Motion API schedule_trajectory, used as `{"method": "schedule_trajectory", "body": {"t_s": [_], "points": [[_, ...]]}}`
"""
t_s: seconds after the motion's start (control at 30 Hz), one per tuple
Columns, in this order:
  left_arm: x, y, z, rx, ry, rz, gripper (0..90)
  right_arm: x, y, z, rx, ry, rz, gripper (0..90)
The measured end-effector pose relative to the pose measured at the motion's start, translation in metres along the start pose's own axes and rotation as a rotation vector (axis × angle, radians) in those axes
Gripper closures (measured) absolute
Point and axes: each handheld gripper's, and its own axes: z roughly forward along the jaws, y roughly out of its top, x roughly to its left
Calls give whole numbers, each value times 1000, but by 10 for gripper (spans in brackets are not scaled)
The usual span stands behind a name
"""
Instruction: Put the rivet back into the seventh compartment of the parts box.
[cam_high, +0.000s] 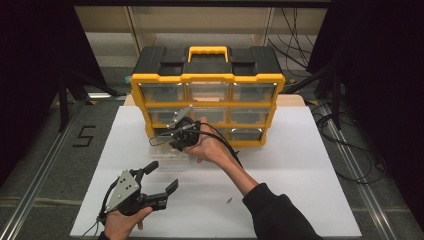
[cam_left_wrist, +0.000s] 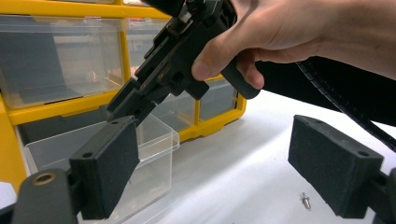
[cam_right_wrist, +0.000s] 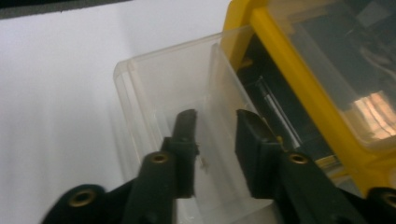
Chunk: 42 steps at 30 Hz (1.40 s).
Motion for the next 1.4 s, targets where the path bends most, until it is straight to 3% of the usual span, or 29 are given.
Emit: {"method": "schedule_trajectory", "body": {"t_s": [0.13, 0.27, 0.33, 0.4, 0.5, 0.7, 0.77, 0.8, 0.97, 1.07, 1.4], "points": [[0, 0, 0, 1, 0, 0, 158, -3, 0, -13, -24, -48, 4, 531], [0, 0, 0, 1, 1, 0, 158, -2, -2, -23, -33, -60, 7, 469], [1, 0, 0, 2, 3, -1, 158, 3, -6, -38, -40, -73, -31, 407], [1, 0, -1, 4, 4, 2, 158, 9, -12, -49, -49, -72, -59, 387], [1, 0, 0, 3, 5, 1, 157, 16, -20, -59, -53, -62, -61, 365], [1, 0, 0, 4, 13, 9, 157, 33, -50, -82, -30, -45, -109, 347], [1, 0, 0, 8, 11, 5, 158, 35, -53, -84, -28, -37, -108, 347], [0, 0, 0, 11, 0, -9, 158, 40, -63, -86, -14, -18, -119, 345], [1, 0, 0, 8, 3, -6, 158, 45, -84, -85, 24, -2, -129, 342], [0, 0, 0, 7, 2, -5, 158, 47, -101, -84, 75, 11, -130, 345], [0, 0, 0, 4, 0, -4, 158, 48, -129, -75, 168, 51, -120, 343]]}}
